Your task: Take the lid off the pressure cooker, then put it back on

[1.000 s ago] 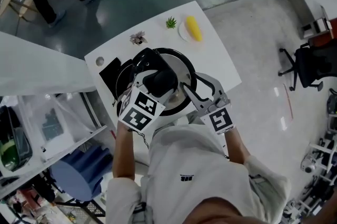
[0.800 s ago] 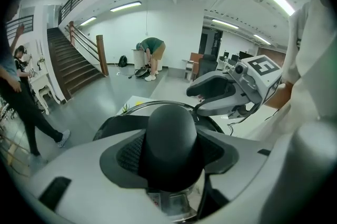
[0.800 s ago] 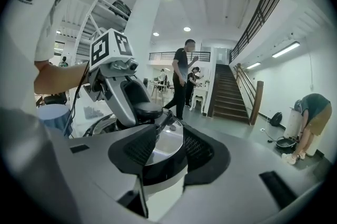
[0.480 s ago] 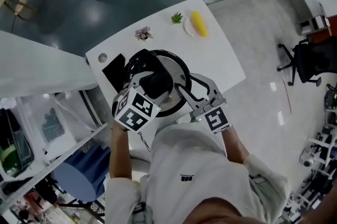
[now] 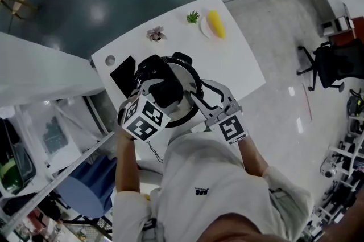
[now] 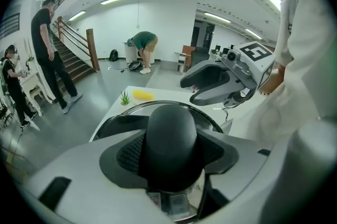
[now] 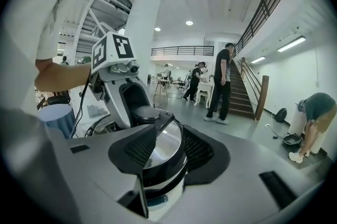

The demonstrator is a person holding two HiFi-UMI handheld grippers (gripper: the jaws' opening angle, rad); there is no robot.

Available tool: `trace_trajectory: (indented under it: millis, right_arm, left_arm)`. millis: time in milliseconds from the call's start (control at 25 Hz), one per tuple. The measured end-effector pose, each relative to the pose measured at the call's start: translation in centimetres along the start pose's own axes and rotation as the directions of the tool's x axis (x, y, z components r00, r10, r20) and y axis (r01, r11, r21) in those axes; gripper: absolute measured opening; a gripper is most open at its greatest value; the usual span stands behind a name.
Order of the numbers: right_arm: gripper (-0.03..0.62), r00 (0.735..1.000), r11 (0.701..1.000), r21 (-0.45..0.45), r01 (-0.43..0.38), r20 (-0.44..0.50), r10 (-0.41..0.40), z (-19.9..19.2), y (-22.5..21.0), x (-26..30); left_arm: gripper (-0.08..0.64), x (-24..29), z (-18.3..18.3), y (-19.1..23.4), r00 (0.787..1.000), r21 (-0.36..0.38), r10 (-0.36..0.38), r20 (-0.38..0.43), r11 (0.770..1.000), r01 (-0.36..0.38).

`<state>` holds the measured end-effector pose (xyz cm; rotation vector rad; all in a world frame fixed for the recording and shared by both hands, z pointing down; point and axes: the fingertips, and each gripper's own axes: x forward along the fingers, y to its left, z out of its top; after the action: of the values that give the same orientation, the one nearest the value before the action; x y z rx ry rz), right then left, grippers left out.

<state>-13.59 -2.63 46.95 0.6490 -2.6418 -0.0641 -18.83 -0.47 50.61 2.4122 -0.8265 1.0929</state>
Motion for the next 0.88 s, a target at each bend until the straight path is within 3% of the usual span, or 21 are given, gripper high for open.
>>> trace_trajectory:
  millis: [520,880]
  right_arm:
    - [0.161,1.000,1.000,-0.006,-0.026,-0.015,0.026,0.0,0.3,1.0]
    - [0.161,0.999,0.999,-0.002,-0.033,-0.010,0.033,-0.1,0.2,1.0]
  left_arm:
    - [0.287,0.4,-0.8,0.2,1.000,-0.024,-0.013,0.015,1.000,0.013]
    - [0.288,1.6,-1.1,0.1,0.999,-0.059,0.039,-0.016,0.997,-0.040]
